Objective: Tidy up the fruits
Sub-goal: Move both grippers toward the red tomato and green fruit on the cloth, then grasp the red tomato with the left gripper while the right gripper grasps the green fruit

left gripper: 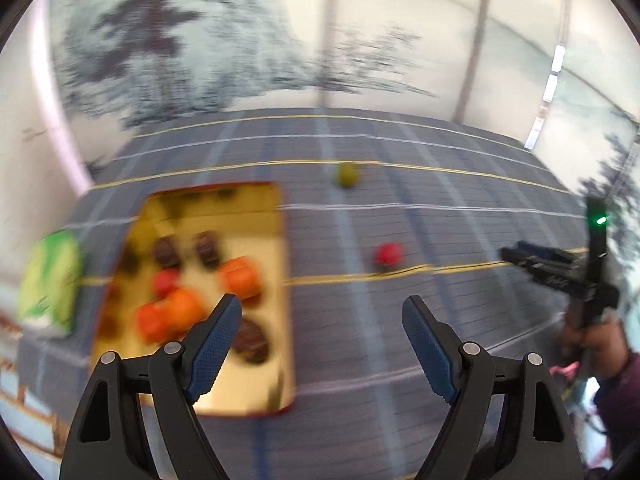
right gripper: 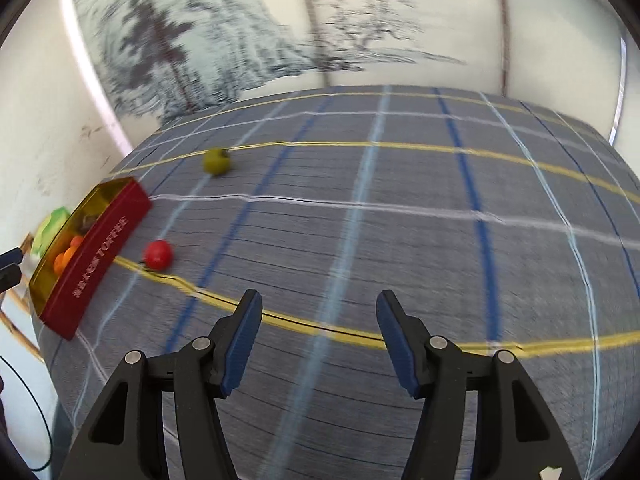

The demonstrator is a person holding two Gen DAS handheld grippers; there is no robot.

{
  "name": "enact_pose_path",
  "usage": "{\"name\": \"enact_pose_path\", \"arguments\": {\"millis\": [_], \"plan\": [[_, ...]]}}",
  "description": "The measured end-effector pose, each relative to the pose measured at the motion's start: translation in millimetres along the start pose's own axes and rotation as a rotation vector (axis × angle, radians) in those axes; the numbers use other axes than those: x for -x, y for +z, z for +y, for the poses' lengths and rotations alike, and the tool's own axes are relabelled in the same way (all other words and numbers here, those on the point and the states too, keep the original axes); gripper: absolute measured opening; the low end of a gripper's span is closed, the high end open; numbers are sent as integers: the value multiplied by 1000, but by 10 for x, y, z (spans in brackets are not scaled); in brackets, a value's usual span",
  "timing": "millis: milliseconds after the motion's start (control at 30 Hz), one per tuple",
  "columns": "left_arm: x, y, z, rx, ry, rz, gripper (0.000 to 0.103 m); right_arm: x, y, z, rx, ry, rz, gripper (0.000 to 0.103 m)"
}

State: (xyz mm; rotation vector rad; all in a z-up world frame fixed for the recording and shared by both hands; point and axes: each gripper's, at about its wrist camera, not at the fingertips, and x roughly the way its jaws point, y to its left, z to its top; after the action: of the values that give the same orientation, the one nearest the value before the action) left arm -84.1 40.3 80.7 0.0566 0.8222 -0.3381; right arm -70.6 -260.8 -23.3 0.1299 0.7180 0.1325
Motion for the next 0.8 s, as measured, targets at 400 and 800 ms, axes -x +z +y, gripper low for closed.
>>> {"name": "enact_pose_path", "arguments": {"millis": [400,800], "plan": [[-1225,460,-510,-75,-83,185,70,87,-101,-186,-24,154,-36,67],[-1601,401,-488,-43,-82,250,30,82,-91,-254,-67,244,-7,70]]}}
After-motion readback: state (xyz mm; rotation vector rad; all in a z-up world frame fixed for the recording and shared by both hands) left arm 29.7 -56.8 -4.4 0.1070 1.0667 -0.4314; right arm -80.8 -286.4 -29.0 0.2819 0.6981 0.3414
